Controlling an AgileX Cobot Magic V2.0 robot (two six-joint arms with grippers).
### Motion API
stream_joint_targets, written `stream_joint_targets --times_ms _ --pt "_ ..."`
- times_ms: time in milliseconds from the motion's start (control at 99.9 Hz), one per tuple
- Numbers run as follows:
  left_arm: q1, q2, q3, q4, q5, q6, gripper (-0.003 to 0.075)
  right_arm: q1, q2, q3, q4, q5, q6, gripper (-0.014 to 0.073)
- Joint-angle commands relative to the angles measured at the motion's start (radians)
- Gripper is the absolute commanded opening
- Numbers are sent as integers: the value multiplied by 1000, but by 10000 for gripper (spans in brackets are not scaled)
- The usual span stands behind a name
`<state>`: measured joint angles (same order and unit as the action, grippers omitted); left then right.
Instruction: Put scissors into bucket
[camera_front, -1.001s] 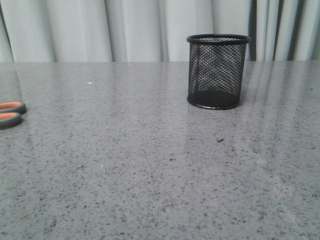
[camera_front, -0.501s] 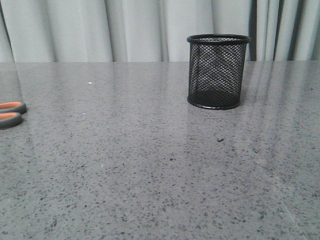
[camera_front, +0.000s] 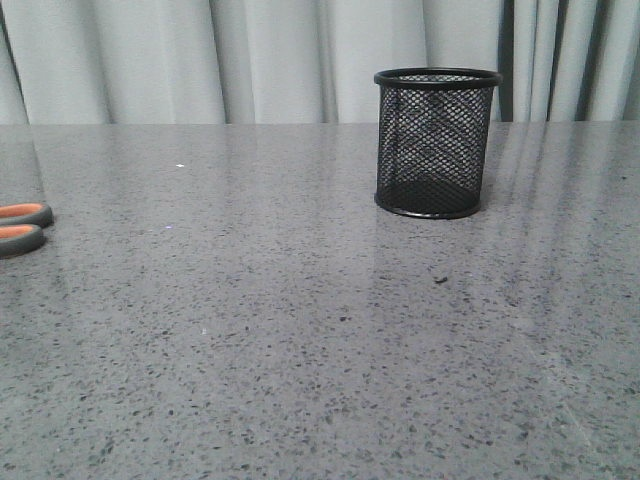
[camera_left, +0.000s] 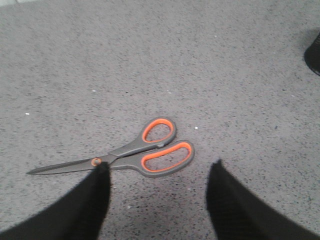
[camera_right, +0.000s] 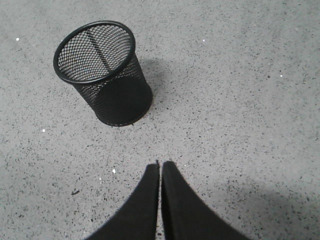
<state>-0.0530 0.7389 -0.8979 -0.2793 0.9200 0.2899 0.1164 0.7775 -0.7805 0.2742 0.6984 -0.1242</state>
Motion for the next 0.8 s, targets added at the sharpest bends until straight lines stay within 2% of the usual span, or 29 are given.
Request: stream_joint_targets --times_ms 0,60,100,190,410,691,791 --pt "3 22 -37 -49 -53 11 481 3 1 -36 11 -33 -24 90" --pt "3 24 -37 -51 -53 11 463 3 8 -36 14 -18 -24 209" --pt "3 24 -37 -51 -53 21 451 3 13 -36 16 -16 -24 325" --pt "3 24 -37 -51 -57 69 431 3 20 -36 17 -16 -24 455" --pt "3 65 -57 -51 -30 212 419 3 22 -36 17 -15 -32 464" --pt "3 331 -238 -13 184 408 419 3 22 -36 17 -15 -43 463" --pt "3 429 -296 19 228 535 419 3 22 -36 17 -15 -47 463"
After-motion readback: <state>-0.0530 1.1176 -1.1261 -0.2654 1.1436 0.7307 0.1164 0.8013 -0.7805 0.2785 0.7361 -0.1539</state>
